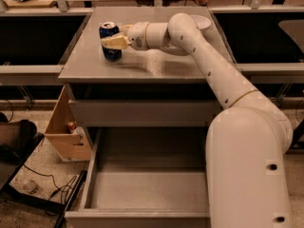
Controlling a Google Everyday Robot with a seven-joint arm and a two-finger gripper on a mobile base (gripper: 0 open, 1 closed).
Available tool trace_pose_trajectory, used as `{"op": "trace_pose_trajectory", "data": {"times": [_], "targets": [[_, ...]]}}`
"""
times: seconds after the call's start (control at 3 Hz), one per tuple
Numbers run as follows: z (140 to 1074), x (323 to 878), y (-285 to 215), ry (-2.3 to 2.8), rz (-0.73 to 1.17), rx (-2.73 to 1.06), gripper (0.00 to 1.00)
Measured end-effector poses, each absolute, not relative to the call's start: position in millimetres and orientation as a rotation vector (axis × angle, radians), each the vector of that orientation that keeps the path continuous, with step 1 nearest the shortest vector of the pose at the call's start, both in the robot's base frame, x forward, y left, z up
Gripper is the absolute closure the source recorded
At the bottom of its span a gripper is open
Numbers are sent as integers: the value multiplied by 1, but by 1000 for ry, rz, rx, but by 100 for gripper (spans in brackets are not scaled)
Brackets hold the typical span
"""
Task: Place pepsi can into middle drawer
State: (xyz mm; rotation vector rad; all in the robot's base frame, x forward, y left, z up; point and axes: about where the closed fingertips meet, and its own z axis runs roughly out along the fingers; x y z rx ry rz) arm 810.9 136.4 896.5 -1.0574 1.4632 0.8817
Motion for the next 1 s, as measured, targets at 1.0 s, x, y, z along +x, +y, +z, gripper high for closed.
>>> {"op": "trace_pose_trajectory", "data": {"times": [1.0], "targets": [[926,787,127,1440,834,-1113,100]]}}
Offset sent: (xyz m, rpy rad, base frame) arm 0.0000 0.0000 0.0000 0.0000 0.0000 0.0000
